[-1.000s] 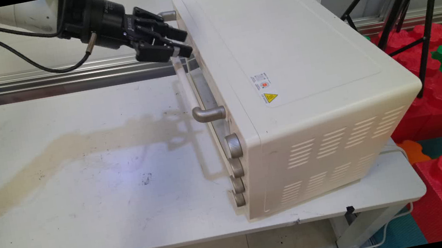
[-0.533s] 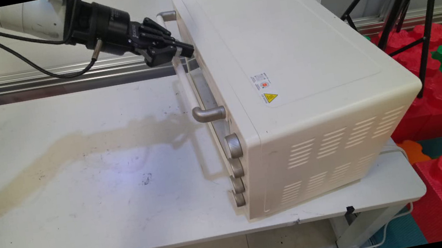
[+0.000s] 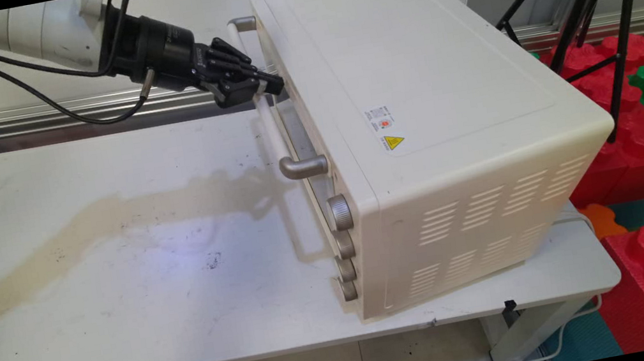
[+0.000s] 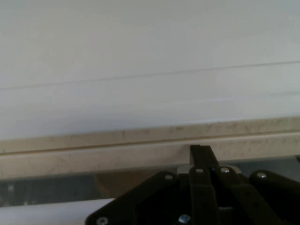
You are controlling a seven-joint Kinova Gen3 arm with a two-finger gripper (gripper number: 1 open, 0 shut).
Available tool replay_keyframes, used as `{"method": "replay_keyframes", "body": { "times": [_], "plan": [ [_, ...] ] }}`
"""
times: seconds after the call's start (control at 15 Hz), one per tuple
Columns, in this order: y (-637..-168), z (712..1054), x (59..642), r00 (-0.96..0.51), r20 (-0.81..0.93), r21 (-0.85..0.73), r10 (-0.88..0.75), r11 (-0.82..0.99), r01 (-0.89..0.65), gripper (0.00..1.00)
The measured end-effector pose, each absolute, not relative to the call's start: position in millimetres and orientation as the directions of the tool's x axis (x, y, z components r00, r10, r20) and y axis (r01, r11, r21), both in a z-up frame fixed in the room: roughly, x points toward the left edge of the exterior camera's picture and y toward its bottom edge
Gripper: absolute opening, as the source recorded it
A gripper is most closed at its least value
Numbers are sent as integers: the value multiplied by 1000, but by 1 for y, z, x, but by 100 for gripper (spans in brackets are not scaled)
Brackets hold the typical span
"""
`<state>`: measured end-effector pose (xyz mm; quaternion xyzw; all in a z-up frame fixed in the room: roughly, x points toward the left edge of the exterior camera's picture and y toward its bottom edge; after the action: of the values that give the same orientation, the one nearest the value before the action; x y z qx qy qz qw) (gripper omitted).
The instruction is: Open the oven
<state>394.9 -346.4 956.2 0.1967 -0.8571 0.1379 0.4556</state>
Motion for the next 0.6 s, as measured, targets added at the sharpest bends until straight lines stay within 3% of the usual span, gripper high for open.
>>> {"method": "replay_keyframes", "body": {
  "times": [0.6],
  "plan": [
    [-325,947,414,-543,807,-56,-231,886,-460,0]
  ]
}}
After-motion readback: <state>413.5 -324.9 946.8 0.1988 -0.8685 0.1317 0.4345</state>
